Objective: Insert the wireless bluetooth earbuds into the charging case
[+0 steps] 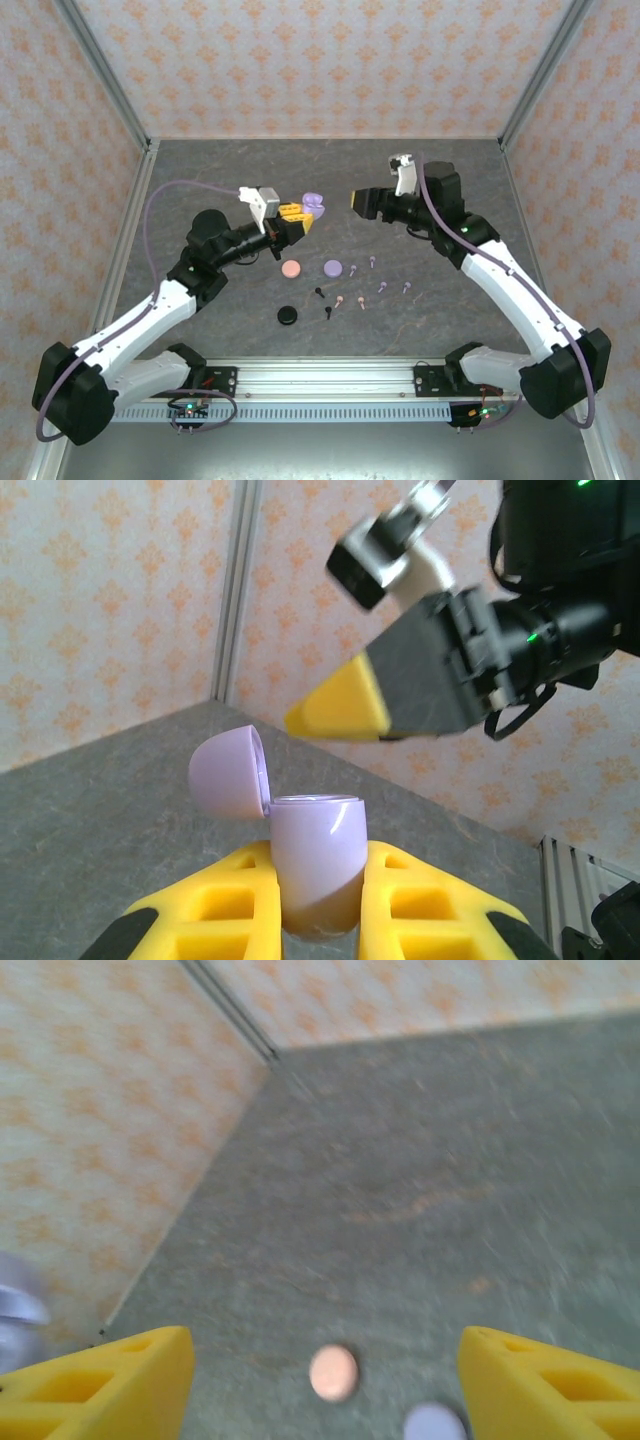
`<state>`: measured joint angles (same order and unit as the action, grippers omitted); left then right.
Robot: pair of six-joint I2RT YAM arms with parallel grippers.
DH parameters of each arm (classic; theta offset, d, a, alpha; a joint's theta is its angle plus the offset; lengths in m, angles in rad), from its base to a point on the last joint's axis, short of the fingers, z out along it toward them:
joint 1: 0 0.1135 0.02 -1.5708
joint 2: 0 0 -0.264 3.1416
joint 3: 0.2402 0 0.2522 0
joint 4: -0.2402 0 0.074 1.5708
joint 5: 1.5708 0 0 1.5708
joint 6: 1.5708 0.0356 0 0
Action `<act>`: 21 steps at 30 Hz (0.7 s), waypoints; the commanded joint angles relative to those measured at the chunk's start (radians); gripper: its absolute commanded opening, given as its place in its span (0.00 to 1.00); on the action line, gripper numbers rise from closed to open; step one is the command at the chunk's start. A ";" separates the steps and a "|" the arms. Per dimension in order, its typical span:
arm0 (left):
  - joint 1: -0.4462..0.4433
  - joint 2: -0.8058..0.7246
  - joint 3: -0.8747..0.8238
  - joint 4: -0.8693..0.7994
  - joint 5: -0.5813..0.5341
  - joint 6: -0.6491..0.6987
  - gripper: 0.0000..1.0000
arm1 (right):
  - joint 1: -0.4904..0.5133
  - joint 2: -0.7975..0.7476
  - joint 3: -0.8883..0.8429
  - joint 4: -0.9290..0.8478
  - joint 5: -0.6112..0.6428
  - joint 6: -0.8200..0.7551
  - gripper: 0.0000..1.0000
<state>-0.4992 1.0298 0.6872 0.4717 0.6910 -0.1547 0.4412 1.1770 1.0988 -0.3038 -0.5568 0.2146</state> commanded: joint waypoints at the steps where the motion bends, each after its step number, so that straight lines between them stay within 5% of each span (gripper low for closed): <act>1: -0.017 -0.035 -0.005 0.013 0.021 0.074 0.00 | -0.005 0.031 -0.022 -0.189 0.116 0.059 0.66; 12: -0.045 -0.056 0.022 0.025 0.104 0.105 0.00 | -0.001 0.258 -0.065 -0.343 0.248 0.086 0.49; 21: -0.057 -0.028 0.045 0.011 0.118 0.107 0.00 | 0.007 0.285 -0.176 -0.388 0.287 0.152 0.45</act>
<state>-0.5503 0.9977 0.6941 0.4641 0.7860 -0.0742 0.4423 1.4631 0.9600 -0.6395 -0.3168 0.3283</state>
